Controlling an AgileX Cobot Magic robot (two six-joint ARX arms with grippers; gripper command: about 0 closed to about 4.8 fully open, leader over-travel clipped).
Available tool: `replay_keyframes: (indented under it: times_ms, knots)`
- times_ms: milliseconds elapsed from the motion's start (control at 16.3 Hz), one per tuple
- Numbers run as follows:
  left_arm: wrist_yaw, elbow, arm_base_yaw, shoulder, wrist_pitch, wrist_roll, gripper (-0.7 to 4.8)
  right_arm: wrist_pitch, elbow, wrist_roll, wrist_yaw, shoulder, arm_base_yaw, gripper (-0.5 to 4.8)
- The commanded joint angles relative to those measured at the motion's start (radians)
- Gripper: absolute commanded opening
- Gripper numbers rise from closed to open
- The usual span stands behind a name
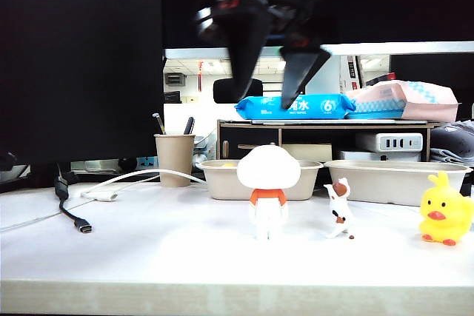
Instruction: Put the dolls with similar colors into the same paper box, while dolls with different colors go into separate paper boxes.
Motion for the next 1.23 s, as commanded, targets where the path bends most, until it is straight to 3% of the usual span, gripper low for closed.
replay_keyframes:
  times_ms: [61,491,1227]
  knots:
    - [-0.001,0.003,0.0,-0.001,0.013,0.002,-0.05,-0.016,-0.043,0.018,0.013,-0.006,0.098,4.68]
    - [-0.001,0.003,0.0,-0.001,0.014,0.002,-0.05,-0.017,-0.107,0.078,0.248,-0.011,0.249,4.79]
    - [0.0,0.003,0.0,-0.001,0.013,0.002,-0.05,0.004,-0.249,0.107,0.245,-0.011,0.213,4.79]
